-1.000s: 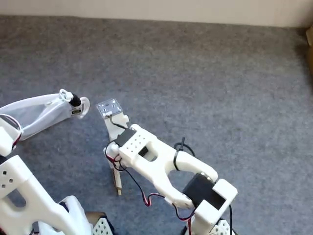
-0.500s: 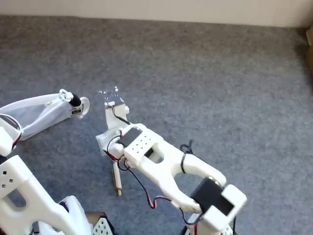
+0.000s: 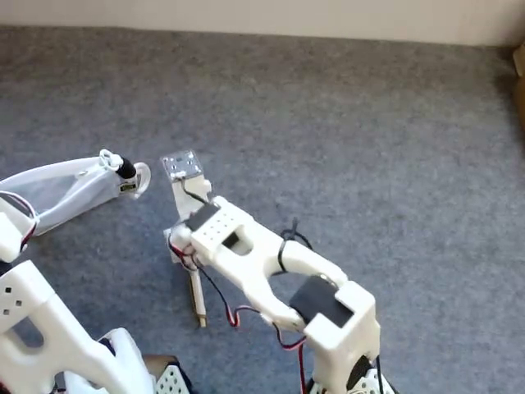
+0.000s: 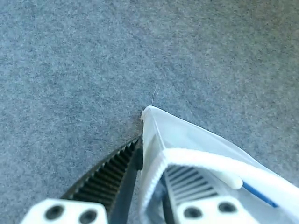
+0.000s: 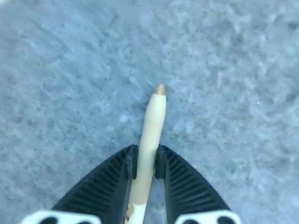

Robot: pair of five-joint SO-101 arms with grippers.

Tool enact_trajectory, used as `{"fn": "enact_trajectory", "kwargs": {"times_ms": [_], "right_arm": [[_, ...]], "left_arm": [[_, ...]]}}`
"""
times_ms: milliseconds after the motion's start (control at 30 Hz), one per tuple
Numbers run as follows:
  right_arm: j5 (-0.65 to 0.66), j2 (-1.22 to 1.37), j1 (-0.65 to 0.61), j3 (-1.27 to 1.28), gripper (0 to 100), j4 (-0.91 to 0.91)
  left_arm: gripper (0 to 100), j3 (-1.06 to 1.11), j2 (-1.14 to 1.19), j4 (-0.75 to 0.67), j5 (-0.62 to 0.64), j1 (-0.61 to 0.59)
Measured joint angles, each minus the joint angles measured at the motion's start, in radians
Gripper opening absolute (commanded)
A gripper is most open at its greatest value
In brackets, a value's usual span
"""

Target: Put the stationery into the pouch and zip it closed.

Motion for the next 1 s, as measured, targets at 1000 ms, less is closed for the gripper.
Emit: {"fn": "enact_trajectory", "kwargs": {"times_ms": [1000], "right_arm": [[0.347,0.031,0.186,-0.170,0.3,0.505]], "left_arm": [[5,0.003,-0.002,0.000,0.000,0.052]]}}
